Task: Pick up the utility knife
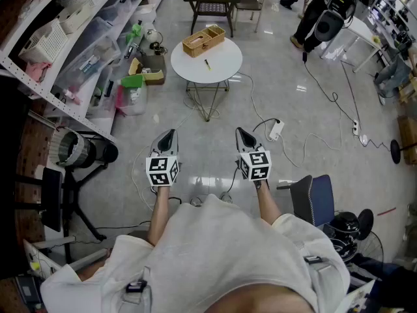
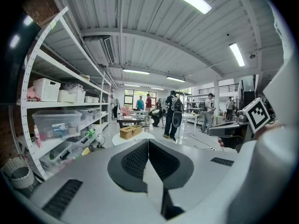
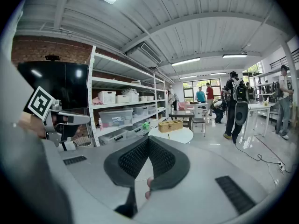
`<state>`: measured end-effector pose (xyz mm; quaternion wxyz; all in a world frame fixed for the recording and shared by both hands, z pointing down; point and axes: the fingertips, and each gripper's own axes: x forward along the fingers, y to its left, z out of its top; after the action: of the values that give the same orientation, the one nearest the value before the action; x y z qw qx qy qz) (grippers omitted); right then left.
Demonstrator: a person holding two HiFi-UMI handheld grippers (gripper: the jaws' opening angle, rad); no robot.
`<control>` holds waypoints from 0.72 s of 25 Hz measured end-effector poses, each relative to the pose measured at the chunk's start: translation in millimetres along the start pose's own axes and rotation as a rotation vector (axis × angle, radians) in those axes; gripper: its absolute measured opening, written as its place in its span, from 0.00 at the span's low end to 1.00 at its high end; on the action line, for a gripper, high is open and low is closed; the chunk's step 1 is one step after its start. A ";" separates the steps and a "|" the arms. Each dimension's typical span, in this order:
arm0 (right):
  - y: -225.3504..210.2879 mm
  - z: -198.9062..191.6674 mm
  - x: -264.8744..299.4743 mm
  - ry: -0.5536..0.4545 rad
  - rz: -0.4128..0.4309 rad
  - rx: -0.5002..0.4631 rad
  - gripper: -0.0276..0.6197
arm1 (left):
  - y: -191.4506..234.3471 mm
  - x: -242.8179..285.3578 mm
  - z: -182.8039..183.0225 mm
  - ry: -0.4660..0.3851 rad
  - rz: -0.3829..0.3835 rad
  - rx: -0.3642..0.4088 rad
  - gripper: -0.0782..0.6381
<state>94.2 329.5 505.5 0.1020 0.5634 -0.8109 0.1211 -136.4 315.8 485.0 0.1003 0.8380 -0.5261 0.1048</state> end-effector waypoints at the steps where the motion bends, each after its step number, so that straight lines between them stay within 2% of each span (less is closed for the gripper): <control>1: -0.2 -0.4 -0.3 0.002 0.003 -0.001 0.09 | -0.6 -0.1 -0.5 0.001 0.001 -0.002 0.14; 11: -12.3 -1.4 -5.8 -0.001 0.034 -0.003 0.09 | -14.1 2.4 -3.9 0.011 0.024 -0.003 0.14; 18: -29.5 -3.8 -7.8 0.005 0.071 -0.026 0.09 | -40.3 13.7 -3.7 0.020 0.031 0.014 0.14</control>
<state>124.7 327.7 509.1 0.1069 0.5326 -0.8316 0.1156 -94.5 322.2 490.0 0.0981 0.8294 -0.5371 0.1185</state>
